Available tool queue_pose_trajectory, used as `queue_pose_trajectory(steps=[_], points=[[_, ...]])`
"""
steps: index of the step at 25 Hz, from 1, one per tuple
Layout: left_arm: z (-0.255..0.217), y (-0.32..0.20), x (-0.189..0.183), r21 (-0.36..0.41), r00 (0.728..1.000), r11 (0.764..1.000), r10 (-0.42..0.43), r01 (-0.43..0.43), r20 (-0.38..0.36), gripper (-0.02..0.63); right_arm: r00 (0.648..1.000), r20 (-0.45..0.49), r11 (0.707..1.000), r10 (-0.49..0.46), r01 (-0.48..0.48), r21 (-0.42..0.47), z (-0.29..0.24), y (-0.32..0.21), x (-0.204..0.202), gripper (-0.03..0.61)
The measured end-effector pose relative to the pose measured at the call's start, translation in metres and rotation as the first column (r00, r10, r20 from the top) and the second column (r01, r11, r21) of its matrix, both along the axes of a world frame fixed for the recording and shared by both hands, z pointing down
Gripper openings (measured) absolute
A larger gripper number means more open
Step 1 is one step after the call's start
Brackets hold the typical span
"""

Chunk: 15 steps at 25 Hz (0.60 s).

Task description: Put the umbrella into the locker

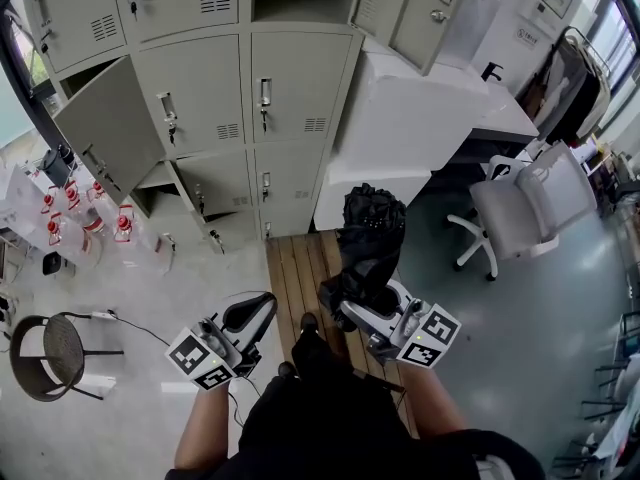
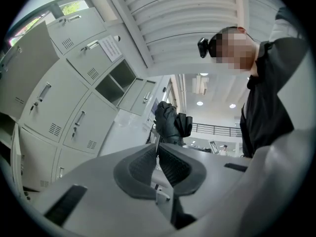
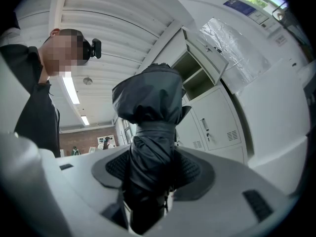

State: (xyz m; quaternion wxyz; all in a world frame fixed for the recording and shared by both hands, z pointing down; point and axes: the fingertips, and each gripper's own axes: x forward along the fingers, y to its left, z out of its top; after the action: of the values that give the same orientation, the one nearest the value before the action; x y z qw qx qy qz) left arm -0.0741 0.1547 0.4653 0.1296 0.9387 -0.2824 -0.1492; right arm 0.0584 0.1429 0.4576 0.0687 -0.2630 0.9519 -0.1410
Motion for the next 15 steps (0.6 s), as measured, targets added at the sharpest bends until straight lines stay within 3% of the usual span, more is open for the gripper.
queue_pose_trajectory(steps=[15], points=[[-0.012,-0.107,-0.002,0.01,0.999,1.0,-0.018,0.018,0.048,0.028,0.995,0.053,0.997,-0.08,0.079,0.02,-0.006,-0.124,-0.021,0.238]])
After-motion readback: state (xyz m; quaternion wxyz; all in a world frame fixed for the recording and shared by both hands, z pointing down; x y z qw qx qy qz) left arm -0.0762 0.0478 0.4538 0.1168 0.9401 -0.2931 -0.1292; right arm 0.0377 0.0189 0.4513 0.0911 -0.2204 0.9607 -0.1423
